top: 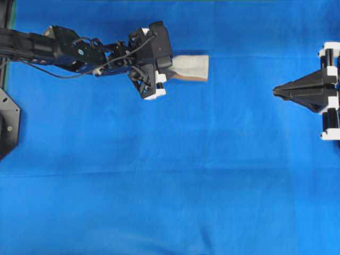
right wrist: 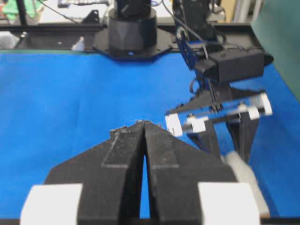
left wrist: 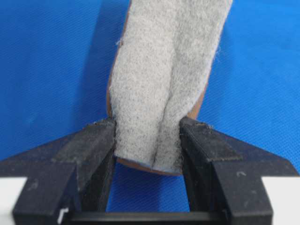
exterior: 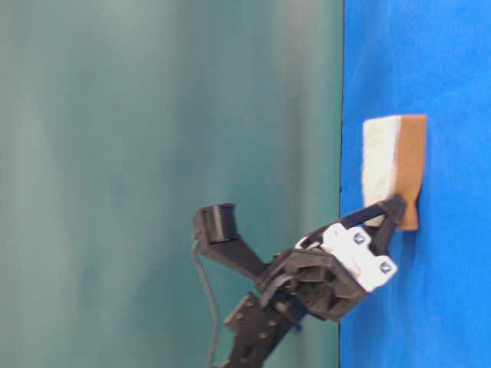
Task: Hand over the sponge with the left arm and wipe it with the right arm.
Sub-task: 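Lift the sponge with the left gripper toward the table center, then move the right gripper open to the sponge's free end and close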
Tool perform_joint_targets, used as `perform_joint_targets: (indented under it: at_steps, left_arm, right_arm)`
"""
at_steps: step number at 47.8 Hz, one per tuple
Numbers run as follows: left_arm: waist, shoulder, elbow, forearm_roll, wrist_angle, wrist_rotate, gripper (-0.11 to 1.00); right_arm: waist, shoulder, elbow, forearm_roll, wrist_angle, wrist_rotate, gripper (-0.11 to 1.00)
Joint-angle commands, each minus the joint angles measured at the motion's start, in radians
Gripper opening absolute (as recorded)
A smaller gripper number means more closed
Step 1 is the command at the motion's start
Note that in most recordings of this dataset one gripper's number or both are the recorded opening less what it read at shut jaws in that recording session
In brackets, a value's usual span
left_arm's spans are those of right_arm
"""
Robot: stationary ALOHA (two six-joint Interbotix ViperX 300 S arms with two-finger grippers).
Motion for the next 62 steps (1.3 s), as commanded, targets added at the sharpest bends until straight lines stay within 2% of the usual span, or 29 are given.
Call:
perform_joint_targets:
  at_steps: [1, 16, 27, 32, 47, 55, 57, 62]
  left_arm:
    - [-0.026, -0.091, -0.014, -0.003, 0.043, -0.005, 0.36]
    - [-0.155, -0.314, 0.003, -0.009, 0.210, -0.120, 0.36]
    - [-0.256, -0.393, 0.031, -0.009, 0.241, -0.270, 0.33]
    - [-0.285, -0.403, 0.041, -0.009, 0.241, -0.316, 0.33]
    - [-0.291, -0.402, 0.043, -0.009, 0.239, -0.321, 0.33]
    - [-0.290, -0.402, 0.044, -0.009, 0.239, -0.319, 0.33]
    - [-0.290, -0.402, 0.044, -0.009, 0.239, -0.319, 0.33]
    - [-0.288, -0.400, 0.043, -0.008, 0.239, -0.318, 0.33]
  right_arm:
    - [-0.008, 0.008, -0.012, 0.003, -0.003, 0.002, 0.00]
    - [-0.008, 0.037, -0.011, 0.003, -0.002, 0.002, 0.00]
    - [-0.008, 0.043, -0.012, 0.002, -0.002, 0.002, 0.00]
    - [-0.008, 0.043, -0.012, 0.002, -0.002, 0.002, 0.00]
    - [-0.008, 0.064, -0.034, 0.006, 0.005, 0.028, 0.00]
    - [0.018, 0.144, -0.092, 0.006, 0.005, 0.052, 0.01]
    - [0.028, 0.173, -0.110, 0.006, 0.003, 0.055, 0.05]
    - [0.051, 0.258, -0.166, 0.006, 0.005, 0.061, 0.37]
